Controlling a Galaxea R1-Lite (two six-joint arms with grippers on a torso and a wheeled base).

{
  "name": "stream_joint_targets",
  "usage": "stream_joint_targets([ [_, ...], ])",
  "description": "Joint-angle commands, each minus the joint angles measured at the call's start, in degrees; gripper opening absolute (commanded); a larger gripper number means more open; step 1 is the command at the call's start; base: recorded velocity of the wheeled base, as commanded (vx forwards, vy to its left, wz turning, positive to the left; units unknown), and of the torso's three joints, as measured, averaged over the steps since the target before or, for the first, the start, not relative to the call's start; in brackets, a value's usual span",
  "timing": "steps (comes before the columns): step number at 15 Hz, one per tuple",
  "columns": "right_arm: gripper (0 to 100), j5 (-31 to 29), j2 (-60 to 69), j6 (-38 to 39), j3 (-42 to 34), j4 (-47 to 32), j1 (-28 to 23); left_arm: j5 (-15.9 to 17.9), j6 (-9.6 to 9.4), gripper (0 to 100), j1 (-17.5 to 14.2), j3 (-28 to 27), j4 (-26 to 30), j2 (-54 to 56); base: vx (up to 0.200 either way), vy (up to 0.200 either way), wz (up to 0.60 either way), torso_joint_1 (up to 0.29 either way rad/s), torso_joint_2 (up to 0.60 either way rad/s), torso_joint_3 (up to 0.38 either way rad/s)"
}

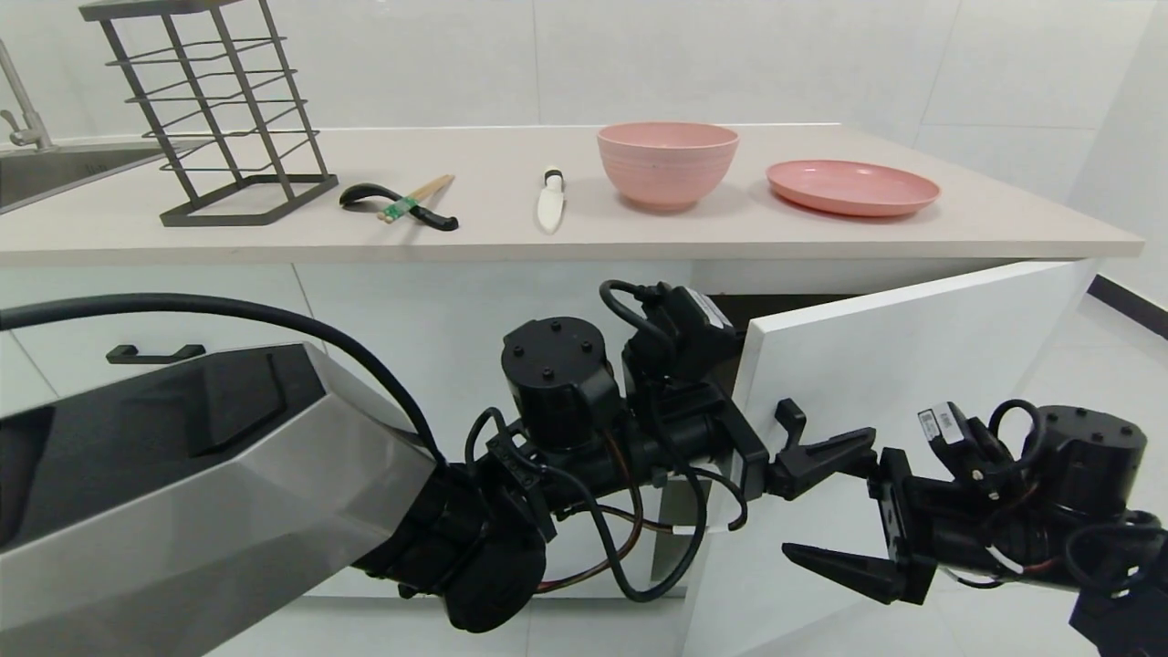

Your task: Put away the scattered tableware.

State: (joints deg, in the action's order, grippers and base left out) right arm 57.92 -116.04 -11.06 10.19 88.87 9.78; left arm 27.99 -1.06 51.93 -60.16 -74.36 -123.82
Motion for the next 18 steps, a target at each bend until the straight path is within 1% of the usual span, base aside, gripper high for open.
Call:
stream_joint_targets([
  [1, 100, -0.26, -2.17, -0.37, 1.85, 1.13, -2.39, 0.66, 1.24, 100, 0.54, -0.13, -0.43, -0.02, 0.000, 0.000, 0.00, 0.000, 0.00, 0.000],
  [4, 100, -0.26, -1.91, -0.37, 2.38, 1.13, -3.80, 0.49, 1.50, 100, 0.36, -0.13, -0.52, -0.19, 0.000, 0.000, 0.00, 0.000, 0.00, 0.000],
  [8, 100, -0.61, 3.37, -0.54, 1.32, 1.13, -6.09, -0.30, 1.41, 100, 0.28, 0.04, -0.43, -0.46, 0.000, 0.000, 0.00, 0.000, 0.00, 0.000],
  [9, 100, -0.61, 9.61, -0.63, -1.23, 1.13, -8.11, -2.76, 0.97, 100, 0.01, -0.04, 0.27, -0.72, 0.000, 0.000, 0.00, 0.000, 0.00, 0.000],
  [10, 100, -0.61, 13.91, -0.98, -4.13, 1.13, -9.25, -4.00, 0.97, 100, -0.25, -0.31, 0.36, -0.90, 0.000, 0.000, 0.00, 0.000, 0.00, 0.000],
  [12, 100, -0.35, 22.88, -1.60, -9.49, 1.13, -10.48, -4.43, 0.97, 100, -0.78, -0.13, 0.36, -0.98, 0.000, 0.000, 0.00, 0.000, 0.00, 0.000],
  [13, 100, -0.44, 28.94, -1.86, -10.19, 0.34, -10.48, -4.79, 0.97, 100, -0.87, -0.13, 0.45, -1.07, 0.000, 0.000, 0.00, 0.000, 0.00, 0.000],
  [14, 100, -0.52, 31.40, -1.86, -10.19, -0.28, -10.30, -5.40, 0.97, 100, -0.87, -0.13, 0.45, -1.25, 0.000, 0.000, 0.00, 0.000, 0.00, 0.000],
  [15, 100, -0.61, 38.52, -1.78, -10.19, -2.56, -9.95, -7.60, 0.97, 100, -0.96, -0.66, 0.45, -2.39, 0.000, 0.000, 0.00, 0.000, 0.00, 0.000],
  [18, 100, -0.79, 52.23, -1.78, -10.19, -10.38, -10.04, -7.86, 0.97, 100, -1.57, -1.63, 0.36, -3.27, 0.000, 0.000, 0.00, 0.000, 0.00, 0.000],
])
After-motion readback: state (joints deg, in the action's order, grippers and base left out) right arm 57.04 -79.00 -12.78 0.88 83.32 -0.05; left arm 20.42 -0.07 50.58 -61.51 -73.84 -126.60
